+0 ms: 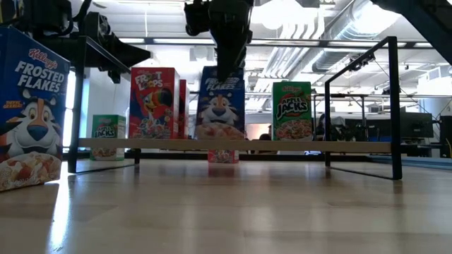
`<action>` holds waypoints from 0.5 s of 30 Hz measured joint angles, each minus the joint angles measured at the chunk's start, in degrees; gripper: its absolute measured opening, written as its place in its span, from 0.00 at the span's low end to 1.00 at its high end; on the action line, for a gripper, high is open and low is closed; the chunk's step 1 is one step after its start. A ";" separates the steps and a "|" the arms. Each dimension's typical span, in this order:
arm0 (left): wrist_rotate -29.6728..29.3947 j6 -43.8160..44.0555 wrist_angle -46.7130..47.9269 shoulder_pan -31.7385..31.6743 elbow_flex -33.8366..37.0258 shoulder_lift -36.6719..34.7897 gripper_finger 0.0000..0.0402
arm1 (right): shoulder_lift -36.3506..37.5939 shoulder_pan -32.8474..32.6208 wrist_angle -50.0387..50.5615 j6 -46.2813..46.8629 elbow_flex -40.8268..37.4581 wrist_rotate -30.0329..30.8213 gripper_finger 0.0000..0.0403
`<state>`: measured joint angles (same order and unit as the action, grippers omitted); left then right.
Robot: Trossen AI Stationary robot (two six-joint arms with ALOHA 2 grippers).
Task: Stack cereal on shelf
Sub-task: Put the top blue cereal box on the shelf aligned with the other blue cereal box
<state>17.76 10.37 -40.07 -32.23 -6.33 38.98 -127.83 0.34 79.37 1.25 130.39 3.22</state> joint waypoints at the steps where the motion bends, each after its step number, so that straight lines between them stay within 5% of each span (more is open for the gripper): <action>1: 0.00 0.00 -0.02 0.00 0.00 0.00 0.00 | 0.00 0.00 0.07 0.01 0.00 -0.01 0.45; 15: 0.07 0.04 -0.02 0.00 0.00 0.00 0.00 | 0.00 0.00 2.30 1.66 0.00 0.43 0.47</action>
<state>17.82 10.41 -40.10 -32.23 -6.33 38.98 -127.83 0.34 81.67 2.91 130.39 3.66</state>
